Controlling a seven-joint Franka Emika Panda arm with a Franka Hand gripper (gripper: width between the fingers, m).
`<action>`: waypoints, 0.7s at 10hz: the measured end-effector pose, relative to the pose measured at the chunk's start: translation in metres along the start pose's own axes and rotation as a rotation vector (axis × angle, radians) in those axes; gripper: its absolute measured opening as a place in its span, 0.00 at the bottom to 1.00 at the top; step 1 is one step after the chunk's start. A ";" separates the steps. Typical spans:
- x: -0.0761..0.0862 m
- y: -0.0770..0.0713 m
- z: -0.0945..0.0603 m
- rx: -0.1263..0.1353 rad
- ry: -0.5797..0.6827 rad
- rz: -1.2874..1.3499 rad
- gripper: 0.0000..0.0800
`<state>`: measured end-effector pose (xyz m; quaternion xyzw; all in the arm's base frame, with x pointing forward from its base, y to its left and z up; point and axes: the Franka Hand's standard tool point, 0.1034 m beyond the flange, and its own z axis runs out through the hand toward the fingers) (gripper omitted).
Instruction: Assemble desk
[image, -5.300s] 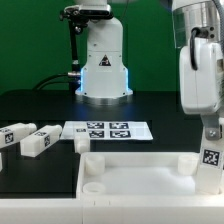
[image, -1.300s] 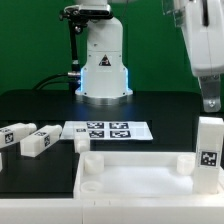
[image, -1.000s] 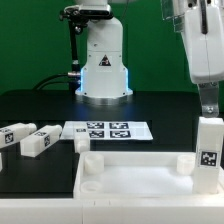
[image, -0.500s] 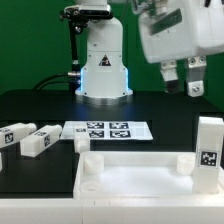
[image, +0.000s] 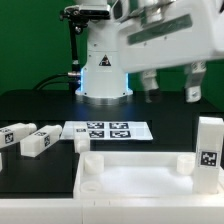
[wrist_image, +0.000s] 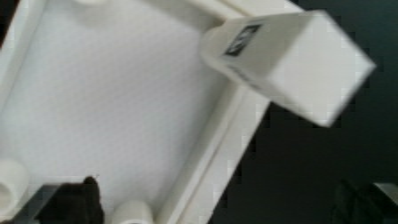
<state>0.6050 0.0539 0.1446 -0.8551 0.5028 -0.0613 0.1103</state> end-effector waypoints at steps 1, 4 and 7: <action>-0.002 0.026 0.011 -0.029 0.003 -0.125 0.81; -0.004 0.071 0.025 -0.099 -0.019 -0.371 0.81; -0.004 0.071 0.025 -0.100 -0.027 -0.572 0.81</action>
Offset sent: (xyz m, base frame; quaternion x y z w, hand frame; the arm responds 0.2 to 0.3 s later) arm -0.0419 -0.0004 -0.0275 -0.0754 0.0214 -0.2285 0.9704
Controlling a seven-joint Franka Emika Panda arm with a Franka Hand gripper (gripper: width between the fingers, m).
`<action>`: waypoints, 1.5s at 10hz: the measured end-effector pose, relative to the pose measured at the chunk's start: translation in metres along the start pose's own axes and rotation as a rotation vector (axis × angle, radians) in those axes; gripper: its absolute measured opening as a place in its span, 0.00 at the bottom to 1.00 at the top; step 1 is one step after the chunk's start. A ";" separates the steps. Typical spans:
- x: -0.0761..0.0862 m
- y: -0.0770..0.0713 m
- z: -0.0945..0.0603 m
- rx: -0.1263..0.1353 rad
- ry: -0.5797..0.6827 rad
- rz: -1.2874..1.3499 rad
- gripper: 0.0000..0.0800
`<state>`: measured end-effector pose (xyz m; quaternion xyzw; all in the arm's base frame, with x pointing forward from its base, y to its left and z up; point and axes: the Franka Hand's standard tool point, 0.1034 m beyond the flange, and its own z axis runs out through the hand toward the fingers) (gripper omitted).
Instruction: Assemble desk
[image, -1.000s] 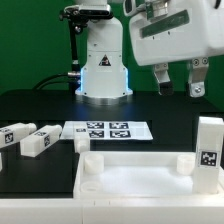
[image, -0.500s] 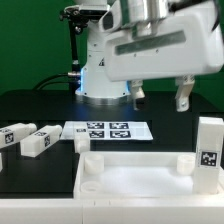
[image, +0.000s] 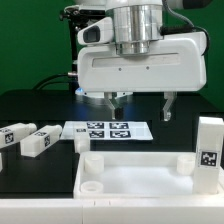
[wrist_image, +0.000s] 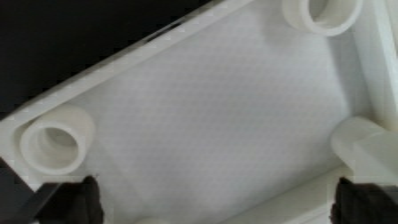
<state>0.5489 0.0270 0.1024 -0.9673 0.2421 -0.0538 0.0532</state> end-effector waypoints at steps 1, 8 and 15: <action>0.000 0.001 0.000 -0.001 -0.001 -0.047 0.81; -0.022 0.074 0.014 -0.046 -0.052 -0.582 0.81; -0.057 0.146 0.047 -0.092 -0.160 -0.658 0.81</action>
Offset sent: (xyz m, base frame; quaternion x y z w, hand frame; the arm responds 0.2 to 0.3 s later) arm -0.0753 -0.0597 -0.0241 0.0050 -0.0687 -0.3706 0.9262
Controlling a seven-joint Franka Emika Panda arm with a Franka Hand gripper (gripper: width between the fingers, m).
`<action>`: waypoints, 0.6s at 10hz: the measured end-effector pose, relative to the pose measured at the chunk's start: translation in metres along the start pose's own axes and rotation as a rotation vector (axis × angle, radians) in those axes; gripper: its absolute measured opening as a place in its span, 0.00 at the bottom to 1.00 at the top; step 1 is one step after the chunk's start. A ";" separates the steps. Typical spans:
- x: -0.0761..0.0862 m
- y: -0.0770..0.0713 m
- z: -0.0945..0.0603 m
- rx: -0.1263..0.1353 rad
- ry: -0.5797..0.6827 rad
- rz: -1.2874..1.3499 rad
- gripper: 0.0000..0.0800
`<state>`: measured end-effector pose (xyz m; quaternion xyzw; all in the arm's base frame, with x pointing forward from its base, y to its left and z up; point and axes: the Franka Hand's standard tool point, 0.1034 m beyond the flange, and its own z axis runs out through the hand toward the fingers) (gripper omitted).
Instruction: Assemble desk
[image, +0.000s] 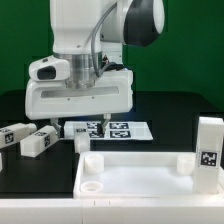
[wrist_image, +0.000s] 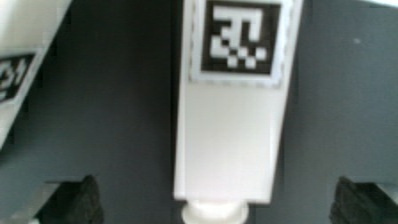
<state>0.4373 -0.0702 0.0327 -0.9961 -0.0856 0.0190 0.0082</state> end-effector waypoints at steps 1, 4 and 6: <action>0.000 0.001 0.000 0.000 0.001 0.002 0.81; -0.014 0.000 0.019 0.000 -0.046 0.025 0.81; -0.015 -0.003 0.022 -0.001 -0.049 0.033 0.81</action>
Offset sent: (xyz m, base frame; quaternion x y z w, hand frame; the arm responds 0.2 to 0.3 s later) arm -0.0190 0.0156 -0.0551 0.0277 -0.0121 0.0442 0.9986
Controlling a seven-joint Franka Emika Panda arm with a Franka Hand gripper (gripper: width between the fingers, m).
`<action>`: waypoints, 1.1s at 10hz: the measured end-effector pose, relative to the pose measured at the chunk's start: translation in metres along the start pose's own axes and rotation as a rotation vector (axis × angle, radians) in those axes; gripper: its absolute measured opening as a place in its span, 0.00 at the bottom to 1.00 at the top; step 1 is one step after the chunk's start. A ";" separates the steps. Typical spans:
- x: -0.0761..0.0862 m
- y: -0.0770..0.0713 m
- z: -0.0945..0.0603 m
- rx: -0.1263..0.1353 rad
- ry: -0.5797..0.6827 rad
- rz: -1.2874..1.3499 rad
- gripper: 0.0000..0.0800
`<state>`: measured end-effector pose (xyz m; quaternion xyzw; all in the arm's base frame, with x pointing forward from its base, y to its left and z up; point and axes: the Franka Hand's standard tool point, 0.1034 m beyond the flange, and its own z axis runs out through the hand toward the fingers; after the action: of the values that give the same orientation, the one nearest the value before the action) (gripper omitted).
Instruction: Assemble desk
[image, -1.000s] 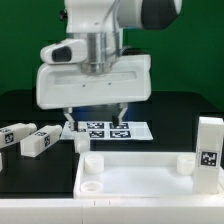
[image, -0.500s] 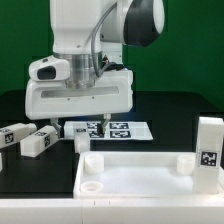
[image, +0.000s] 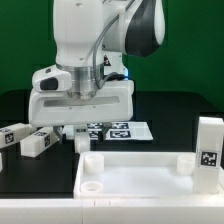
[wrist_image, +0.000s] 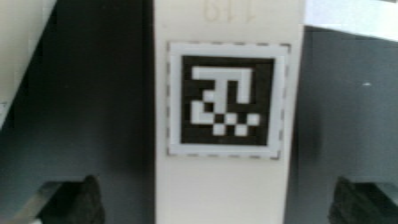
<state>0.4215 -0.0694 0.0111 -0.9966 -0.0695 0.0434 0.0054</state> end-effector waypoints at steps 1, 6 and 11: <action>0.000 0.000 0.000 0.000 0.000 0.001 0.65; 0.005 -0.019 -0.004 0.007 -0.014 0.121 0.36; 0.032 -0.064 -0.021 0.010 -0.011 -0.041 0.36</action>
Offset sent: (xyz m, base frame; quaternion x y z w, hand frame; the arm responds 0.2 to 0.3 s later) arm 0.0000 0.0000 0.0000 0.0000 0.0000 0.0000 1.0000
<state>0.4460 -0.0019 0.0301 -0.9947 -0.0899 0.0491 0.0109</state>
